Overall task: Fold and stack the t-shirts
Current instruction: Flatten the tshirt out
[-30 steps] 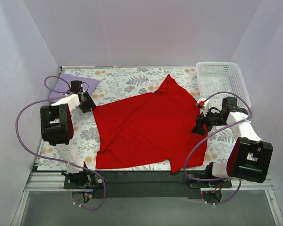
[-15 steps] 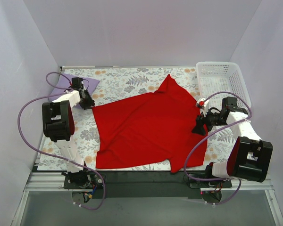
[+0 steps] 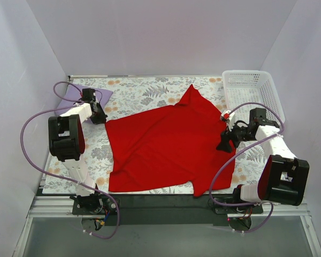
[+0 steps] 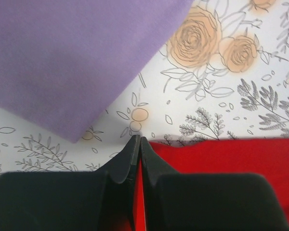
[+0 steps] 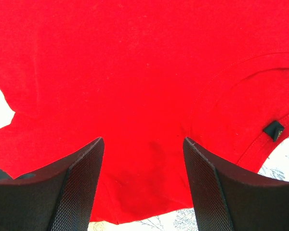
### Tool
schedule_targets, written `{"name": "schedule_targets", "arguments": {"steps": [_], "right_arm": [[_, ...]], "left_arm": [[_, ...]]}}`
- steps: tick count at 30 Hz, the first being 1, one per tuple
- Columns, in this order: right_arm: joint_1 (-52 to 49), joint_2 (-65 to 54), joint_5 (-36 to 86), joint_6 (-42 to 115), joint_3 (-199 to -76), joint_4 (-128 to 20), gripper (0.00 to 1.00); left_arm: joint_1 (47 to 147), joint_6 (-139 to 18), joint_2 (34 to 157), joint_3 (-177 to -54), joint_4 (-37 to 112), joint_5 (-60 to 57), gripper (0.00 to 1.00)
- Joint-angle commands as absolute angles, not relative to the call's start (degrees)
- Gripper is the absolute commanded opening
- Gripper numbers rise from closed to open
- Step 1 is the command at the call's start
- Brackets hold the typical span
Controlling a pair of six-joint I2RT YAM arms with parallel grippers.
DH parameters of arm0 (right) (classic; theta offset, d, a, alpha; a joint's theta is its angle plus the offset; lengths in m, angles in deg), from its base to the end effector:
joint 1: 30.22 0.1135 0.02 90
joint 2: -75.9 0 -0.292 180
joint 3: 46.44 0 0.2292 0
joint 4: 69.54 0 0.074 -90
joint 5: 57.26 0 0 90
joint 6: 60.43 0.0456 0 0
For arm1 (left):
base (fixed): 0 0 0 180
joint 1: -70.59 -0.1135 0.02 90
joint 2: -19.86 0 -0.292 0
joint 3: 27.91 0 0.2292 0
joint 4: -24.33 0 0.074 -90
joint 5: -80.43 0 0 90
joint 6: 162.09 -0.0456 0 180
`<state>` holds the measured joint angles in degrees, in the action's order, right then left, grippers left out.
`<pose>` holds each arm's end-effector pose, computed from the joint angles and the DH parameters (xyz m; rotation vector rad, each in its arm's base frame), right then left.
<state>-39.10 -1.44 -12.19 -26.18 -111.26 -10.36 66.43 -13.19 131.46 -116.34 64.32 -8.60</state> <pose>0.2155 -0.0011 0.2478 -1.0971 2.1305 0.6297 0.3912 0.0277 0.1881 -1.4154 2.3175 -0.3183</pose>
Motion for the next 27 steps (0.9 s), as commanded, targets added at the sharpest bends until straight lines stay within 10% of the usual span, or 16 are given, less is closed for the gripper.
{"name": "schedule_targets", "arguments": {"steps": [1,5,9,27], "right_arm": [[-38.3,-1.4,-12.3,-25.5,-113.2,-9.3,0.72],[-37.9,-1.3,-12.0,-25.2,-113.2,-9.3,0.73],[-37.6,-0.9,-11.6,-25.1,-113.1,-9.4,0.73],[-37.5,-1.6,-11.6,-25.3,-111.9,-9.5,0.73]], "left_arm": [[66.9,-13.8,130.5,-113.9,66.8,-5.4,0.0],[66.9,-12.9,128.4,-114.7,66.6,-5.9,0.01],[66.6,-11.4,126.1,-114.9,67.0,-8.9,0.37],[65.5,-10.9,116.7,-111.9,64.1,-5.4,0.41]]}}
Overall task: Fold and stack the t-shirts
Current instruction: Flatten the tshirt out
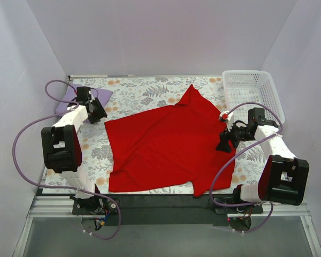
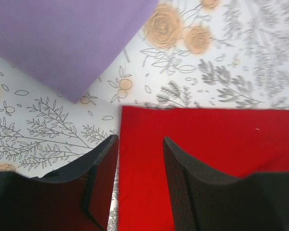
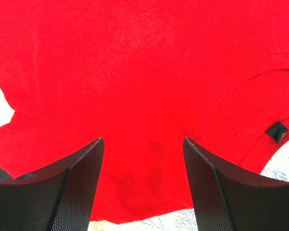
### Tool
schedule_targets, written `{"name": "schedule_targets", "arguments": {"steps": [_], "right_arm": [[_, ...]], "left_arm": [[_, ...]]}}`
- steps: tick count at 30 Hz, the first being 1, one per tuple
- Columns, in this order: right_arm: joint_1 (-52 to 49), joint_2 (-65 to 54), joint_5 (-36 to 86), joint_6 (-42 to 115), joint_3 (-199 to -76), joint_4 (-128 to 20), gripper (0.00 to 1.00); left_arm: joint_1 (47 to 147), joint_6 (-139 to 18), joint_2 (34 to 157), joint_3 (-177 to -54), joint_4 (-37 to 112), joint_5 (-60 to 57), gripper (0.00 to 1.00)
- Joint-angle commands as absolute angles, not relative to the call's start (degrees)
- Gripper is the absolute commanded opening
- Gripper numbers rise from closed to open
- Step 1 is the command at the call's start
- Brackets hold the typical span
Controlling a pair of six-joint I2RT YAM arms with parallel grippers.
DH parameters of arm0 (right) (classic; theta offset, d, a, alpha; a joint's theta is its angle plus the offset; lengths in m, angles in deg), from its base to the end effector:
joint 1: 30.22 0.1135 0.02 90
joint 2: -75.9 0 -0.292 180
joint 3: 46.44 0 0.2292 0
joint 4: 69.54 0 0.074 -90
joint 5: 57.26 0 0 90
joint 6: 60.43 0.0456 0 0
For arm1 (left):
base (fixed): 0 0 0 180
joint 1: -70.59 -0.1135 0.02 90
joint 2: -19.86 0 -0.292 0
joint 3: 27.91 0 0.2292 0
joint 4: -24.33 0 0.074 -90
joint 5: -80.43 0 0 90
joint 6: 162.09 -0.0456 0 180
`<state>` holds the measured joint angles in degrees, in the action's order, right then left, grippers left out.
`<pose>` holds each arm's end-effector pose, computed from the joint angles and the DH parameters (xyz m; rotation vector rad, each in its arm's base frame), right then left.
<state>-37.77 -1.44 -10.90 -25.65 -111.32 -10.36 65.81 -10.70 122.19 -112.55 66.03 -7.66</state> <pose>0.2158 0.0031 0.2474 -1.1173 2.1430 0.6213 0.3605 0.0286 0.2262 -1.4422 2.2358 -0.3843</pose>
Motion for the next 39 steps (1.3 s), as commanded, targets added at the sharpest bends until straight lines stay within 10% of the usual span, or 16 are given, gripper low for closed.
{"name": "schedule_targets", "arguments": {"steps": [1,39], "right_arm": [[-37.3,-1.7,-11.6,-25.2,-111.9,-9.5,0.73],[-37.3,-1.4,-10.4,-25.5,-110.9,-9.2,0.73]], "left_arm": [[65.5,-11.2,116.5,-111.6,64.0,-3.2,0.41],[66.5,-14.7,133.0,-115.0,67.0,-7.2,0.26]]}}
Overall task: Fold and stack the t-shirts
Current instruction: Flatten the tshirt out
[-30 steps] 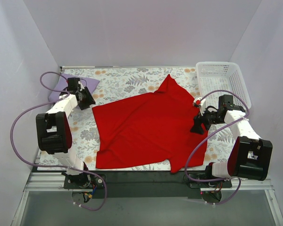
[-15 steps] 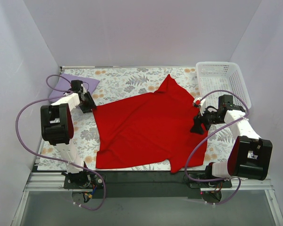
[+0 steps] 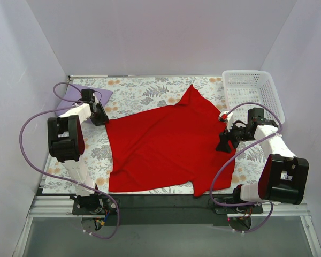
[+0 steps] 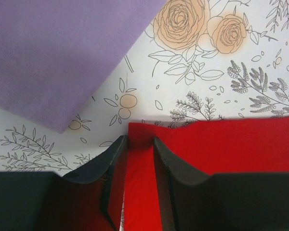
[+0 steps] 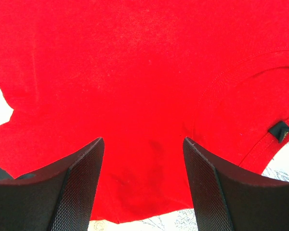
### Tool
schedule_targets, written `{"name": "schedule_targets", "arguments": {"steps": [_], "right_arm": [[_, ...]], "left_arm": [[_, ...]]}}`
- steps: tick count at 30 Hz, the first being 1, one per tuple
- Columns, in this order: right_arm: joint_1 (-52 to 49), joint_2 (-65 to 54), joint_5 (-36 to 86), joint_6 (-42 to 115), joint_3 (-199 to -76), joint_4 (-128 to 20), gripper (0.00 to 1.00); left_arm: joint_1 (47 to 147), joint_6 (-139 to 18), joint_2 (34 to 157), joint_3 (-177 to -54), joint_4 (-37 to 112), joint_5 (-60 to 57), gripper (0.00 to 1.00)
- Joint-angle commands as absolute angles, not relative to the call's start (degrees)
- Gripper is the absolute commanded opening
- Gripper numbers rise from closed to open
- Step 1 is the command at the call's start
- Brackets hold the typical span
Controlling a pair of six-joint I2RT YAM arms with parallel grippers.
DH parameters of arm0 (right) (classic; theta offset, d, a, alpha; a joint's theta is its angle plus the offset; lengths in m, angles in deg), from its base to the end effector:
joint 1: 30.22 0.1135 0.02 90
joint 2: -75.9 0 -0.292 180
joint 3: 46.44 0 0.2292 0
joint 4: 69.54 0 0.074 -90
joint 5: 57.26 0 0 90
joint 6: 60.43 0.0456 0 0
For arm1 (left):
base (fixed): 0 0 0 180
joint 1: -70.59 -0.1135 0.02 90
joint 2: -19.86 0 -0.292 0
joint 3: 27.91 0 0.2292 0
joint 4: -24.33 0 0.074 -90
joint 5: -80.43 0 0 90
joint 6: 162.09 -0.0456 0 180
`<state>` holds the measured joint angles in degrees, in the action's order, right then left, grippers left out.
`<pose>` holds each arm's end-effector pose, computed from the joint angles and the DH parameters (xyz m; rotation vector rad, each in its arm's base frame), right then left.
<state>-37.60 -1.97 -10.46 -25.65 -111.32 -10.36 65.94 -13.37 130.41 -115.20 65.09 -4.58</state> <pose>0.2170 0.0034 0.2454 -1.1203 2.1545 0.6224 0.3844 0.0273 0.1890 -1.4208 2.3544 -0.3950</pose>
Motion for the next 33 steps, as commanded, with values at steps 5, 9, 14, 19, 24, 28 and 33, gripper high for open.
{"name": "schedule_targets", "arguments": {"steps": [5,9,14,19,24,28,33], "right_arm": [[-37.3,-1.4,-10.8,-25.3,-111.1,-9.2,0.73],[-37.3,-1.4,-10.9,-25.3,-111.3,-9.3,0.73],[-37.3,-1.3,-10.5,-25.8,-110.8,-9.1,0.73],[-35.9,-1.4,-9.4,-26.3,-110.9,-8.7,0.73],[-31.6,-2.0,-9.1,-25.6,-112.8,-8.4,0.73],[-26.5,-3.6,-8.5,-24.0,-116.0,-8.6,0.73],[-21.6,-8.3,-8.5,-21.2,-124.2,-8.8,0.73]], "left_arm": [[67.2,-15.0,133.6,-114.8,67.8,-8.9,0.23],[67.7,-15.2,133.6,-114.5,67.9,-8.6,0.17],[68.4,-15.5,132.6,-114.2,66.8,-5.6,0.04],[68.4,-14.8,126.8,-111.1,63.1,-4.0,0.0],[68.3,-14.2,118.2,-106.6,59.8,-3.1,0.0],[68.4,-14.3,115.2,-102.9,58.8,-2.4,0.0],[68.3,-14.3,112.0,-97.9,56.2,-1.1,0.0]]}}
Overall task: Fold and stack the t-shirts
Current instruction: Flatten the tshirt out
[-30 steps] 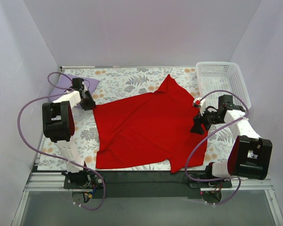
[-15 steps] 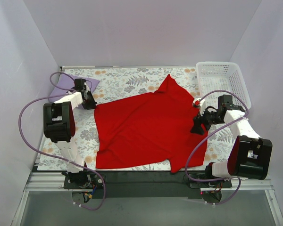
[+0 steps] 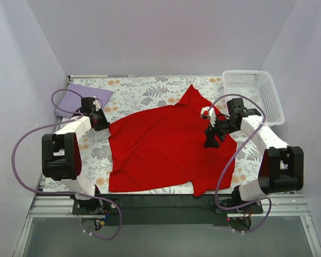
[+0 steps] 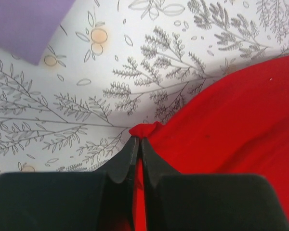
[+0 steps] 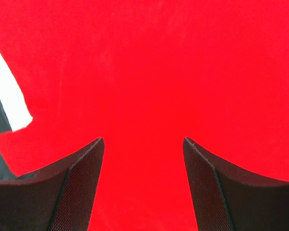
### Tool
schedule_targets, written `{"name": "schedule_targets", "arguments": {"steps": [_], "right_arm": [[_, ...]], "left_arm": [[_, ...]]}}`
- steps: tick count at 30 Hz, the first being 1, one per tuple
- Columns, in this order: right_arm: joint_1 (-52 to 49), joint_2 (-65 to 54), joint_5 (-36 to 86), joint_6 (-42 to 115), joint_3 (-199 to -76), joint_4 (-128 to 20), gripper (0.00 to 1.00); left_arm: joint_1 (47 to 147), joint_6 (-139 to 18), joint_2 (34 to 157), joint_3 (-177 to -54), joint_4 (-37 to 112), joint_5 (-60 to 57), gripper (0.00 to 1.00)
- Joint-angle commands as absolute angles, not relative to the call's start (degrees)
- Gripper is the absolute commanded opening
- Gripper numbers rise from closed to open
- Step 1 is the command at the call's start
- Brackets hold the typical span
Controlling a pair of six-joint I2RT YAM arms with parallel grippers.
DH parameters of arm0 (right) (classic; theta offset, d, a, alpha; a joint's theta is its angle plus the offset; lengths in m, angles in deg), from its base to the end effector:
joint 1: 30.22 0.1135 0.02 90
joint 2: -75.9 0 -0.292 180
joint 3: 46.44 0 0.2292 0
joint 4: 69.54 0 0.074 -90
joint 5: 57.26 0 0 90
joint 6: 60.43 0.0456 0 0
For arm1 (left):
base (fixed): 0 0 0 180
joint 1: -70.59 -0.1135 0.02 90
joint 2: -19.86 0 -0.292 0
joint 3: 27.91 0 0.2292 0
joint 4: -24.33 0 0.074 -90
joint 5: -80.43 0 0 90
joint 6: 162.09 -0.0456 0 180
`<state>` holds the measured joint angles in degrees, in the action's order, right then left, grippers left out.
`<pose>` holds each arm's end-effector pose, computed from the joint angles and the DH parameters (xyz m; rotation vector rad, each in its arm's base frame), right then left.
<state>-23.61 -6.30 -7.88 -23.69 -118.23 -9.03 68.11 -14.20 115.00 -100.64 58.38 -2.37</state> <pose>0.2363 0.0573 0.2587 -1.3723 2.0738 0.6784 0.3239 0.0083 0.2176 -1.2808 2.3012 -0.5156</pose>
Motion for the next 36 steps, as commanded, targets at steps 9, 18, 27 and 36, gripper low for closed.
{"name": "schedule_targets", "arguments": {"steps": [9,18,27,36], "right_arm": [[-20.3,-25.6,-6.1,-5.2,-144.1,-16.8,0.67],[-20.0,-48.1,12.4,15.6,-166.1,-26.9,0.59],[-19.9,-55.2,12.8,14.5,-163.9,-25.1,0.43],[-19.8,-44.6,11.5,9.2,-147.2,-23.5,0.01]], "left_arm": [[68.3,-15.3,104.6,-92.9,53.1,0.4,0.0],[68.3,-15.5,101.9,-92.6,53.3,-1.2,0.0],[68.4,-15.2,100.9,-92.5,53.8,-1.4,0.0],[68.4,-14.4,95.0,-89.3,56.6,-7.4,0.0]]}}
